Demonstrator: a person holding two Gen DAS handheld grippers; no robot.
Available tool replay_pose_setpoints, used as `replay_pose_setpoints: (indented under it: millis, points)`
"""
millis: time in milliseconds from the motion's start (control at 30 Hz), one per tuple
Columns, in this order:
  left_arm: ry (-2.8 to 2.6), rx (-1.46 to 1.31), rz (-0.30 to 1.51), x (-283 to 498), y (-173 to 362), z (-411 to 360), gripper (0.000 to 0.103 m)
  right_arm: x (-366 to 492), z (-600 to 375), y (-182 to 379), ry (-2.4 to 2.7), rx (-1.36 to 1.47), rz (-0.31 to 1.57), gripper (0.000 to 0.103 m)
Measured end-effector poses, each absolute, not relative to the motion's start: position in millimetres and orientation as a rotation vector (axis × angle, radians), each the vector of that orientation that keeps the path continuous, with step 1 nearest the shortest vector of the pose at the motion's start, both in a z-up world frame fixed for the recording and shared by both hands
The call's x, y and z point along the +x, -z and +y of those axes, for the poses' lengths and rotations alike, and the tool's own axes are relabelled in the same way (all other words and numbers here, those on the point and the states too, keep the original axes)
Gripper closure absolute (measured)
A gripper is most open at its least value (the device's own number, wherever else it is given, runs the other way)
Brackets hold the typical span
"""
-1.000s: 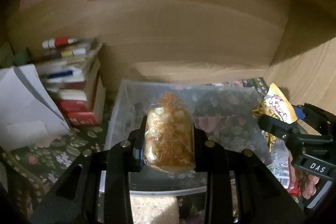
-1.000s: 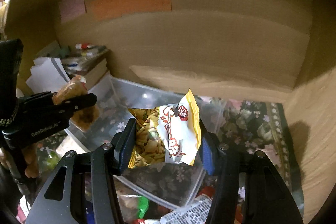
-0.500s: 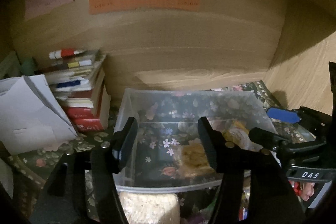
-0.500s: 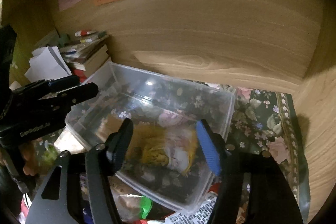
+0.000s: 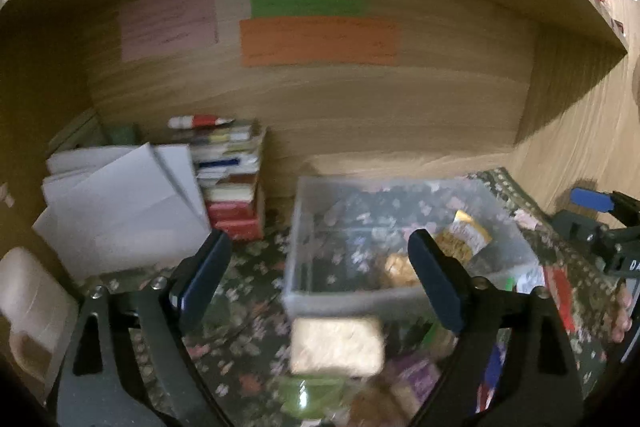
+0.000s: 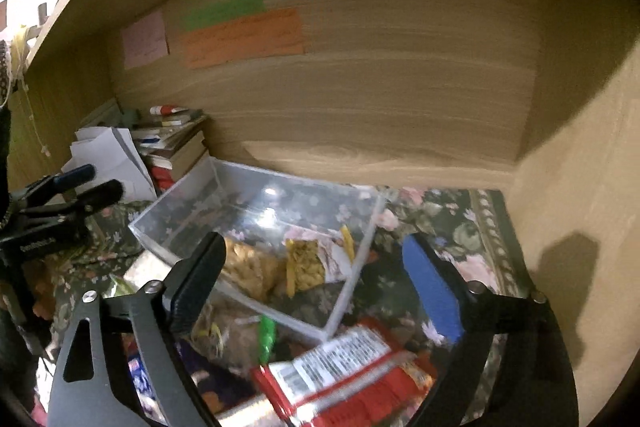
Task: Organize snacks
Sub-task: 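Grasp the green jelly cup with the left gripper while the right grasps the red chip bag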
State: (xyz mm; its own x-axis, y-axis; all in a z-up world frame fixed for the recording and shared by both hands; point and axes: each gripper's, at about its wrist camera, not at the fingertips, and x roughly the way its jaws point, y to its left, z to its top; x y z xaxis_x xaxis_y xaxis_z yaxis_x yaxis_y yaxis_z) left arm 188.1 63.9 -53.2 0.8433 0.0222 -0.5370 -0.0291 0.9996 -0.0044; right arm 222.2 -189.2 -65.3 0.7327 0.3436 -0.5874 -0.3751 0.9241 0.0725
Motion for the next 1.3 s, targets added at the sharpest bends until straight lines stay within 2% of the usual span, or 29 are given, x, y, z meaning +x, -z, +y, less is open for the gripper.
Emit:
replay_pose_setpoints:
  millis: [567, 1000, 1167, 1300]
  points:
    - [-0.096, -0.069, 0.723, 149.3, 117.7, 101.1, 0.011, 223.7, -208.0, 139.2, -0.272, -0.050, 0.842, 0.013]
    - [-0.069, -0.102, 0.777, 137.0, 141.6, 112.1, 0.011, 196.8, -237.9, 145.2, -0.223, -0.042, 0.866, 0.011]
    - [-0.039, -0.122, 0.796, 143.1, 144.3, 106.8, 0.011, 184.6, -254.5, 149.6, -0.198, -0.031, 0.874, 0.005]
    - [-0.023, -0.098, 0.814, 148.2, 150.4, 97.4, 0.011, 177.2, -262.0, 150.6, -0.176, -0.055, 0.884, 0.004]
